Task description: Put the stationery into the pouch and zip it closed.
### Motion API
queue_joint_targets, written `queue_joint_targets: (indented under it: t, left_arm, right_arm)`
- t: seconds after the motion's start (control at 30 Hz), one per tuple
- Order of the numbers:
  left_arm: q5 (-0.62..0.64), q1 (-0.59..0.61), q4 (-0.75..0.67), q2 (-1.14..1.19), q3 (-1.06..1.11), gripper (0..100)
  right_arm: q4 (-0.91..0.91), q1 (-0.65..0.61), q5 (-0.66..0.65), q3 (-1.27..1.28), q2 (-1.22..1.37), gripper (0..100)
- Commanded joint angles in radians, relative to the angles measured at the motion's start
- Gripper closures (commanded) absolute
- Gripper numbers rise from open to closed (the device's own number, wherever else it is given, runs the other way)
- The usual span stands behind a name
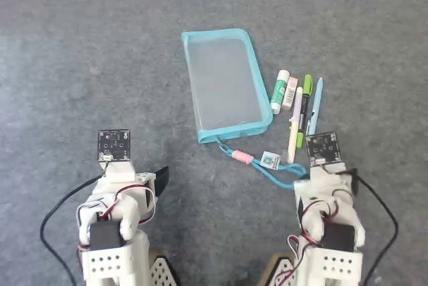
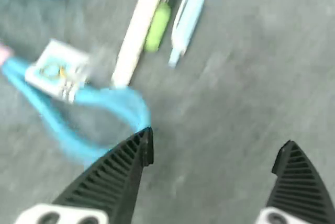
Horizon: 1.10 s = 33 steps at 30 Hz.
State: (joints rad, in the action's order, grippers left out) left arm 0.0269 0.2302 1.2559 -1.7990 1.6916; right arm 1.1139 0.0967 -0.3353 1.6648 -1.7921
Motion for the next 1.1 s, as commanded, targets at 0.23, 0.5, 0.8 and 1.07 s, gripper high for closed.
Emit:
queue_joint_targets:
  t: [0.23,0.5,0.8,1.07]
  left_arm:
    - [-0.009,-0.003,0.005,-0.017,-0.008,70]
    - [-0.009,-0.003,0.005,-0.017,-0.008,70]
    - [-0.009,-0.003,0.005,-0.017,-0.008,70]
    - [-0.009,-0.003,0.005,-0.017,-0.008,70]
  right_arm:
    - [0.111,-0.028,-0.184,-0.384,0.024,63.7]
    - [0.128,-0.432,-0.140,-0.715,0.676,63.7]
    - [-0.005,-0.651,-0.141,-1.123,1.451,63.4]
    - [-0.070,-0.653,-0.212,-1.272,1.831,63.4]
